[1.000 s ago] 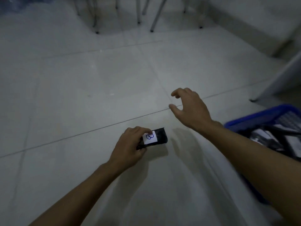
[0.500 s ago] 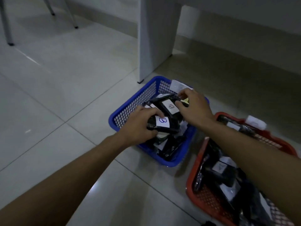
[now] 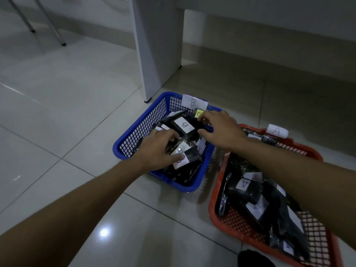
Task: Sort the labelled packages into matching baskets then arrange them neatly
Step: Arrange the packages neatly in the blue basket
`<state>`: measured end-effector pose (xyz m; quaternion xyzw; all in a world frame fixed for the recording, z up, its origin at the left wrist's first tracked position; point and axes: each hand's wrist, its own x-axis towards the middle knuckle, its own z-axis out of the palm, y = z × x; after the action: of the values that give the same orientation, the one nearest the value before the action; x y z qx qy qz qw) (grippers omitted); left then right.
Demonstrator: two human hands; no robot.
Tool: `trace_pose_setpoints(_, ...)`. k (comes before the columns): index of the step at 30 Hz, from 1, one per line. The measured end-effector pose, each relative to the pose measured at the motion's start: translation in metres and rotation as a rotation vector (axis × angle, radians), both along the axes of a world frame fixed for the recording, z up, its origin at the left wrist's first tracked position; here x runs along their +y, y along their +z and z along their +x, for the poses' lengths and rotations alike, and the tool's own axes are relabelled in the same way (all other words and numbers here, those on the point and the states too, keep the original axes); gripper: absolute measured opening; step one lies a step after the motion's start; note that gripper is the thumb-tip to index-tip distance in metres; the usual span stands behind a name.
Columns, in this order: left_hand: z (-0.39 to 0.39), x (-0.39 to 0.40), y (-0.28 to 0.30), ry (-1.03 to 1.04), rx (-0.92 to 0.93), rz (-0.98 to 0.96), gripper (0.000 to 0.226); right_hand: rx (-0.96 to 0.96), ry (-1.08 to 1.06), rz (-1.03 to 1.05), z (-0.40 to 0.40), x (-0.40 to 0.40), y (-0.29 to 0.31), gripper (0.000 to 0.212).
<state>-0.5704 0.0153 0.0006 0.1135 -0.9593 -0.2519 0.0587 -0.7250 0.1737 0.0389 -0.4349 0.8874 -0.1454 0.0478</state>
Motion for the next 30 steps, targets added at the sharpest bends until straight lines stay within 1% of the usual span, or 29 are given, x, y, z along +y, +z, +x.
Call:
trace_pose_setpoints(3, -0.015, -0.009, 0.022, 0.023, 0.044, 0.044, 0.048, 0.071, 0.053, 0.104, -0.009, -0.009, 0.026, 0.034)
trace_pose_setpoints(5, -0.023, -0.011, 0.033, 0.008, 0.048, 0.015, 0.043, 0.107, 0.069, 0.145, -0.017, -0.014, 0.04, 0.032)
trace_pose_setpoints(7, -0.028, -0.012, 0.038, -0.015, 0.045, -0.033, 0.041, 0.1, 0.069, 0.142, -0.027, -0.02, 0.044, 0.031)
trace_pose_setpoints(9, -0.031, -0.017, 0.041, -0.007, 0.027, -0.061, 0.037, 0.049, 0.044, 0.09, -0.038, -0.025, 0.04, 0.03)
trace_pose_setpoints(13, -0.051, -0.033, 0.05, -0.042, -0.114, -0.229, 0.035, -0.074, -0.005, -0.036, -0.063, -0.026, 0.007, 0.027)
trace_pose_setpoints(16, -0.075, -0.039, 0.065, -0.031, -0.215, -0.237, 0.035, -0.13, -0.055, -0.083, -0.07, -0.022, -0.011, 0.029)
trace_pose_setpoints(20, -0.104, -0.044, 0.084, -0.025, -0.35, -0.273, 0.04, -0.134, 0.001, -0.056, -0.079, -0.018, -0.004, 0.032)
trace_pose_setpoints(22, -0.117, -0.052, 0.083, -0.03, -0.429, -0.305, 0.044, -0.134, 0.022, -0.022, -0.092, -0.024, 0.008, 0.036)
trace_pose_setpoints(24, -0.129, -0.062, 0.073, -0.039, -0.492, -0.306, 0.042, -0.119, 0.04, -0.008, -0.106, -0.033, 0.015, 0.04)
trace_pose_setpoints(28, -0.153, -0.093, 0.041, -0.048, -0.531, -0.303, 0.036, -0.046, 0.047, 0.034, -0.117, -0.052, 0.011, 0.041)
trace_pose_setpoints(30, -0.165, -0.108, 0.03, -0.051, -0.53, -0.298, 0.035, -0.055, 0.023, 0.048, -0.111, -0.055, 0.004, 0.039)
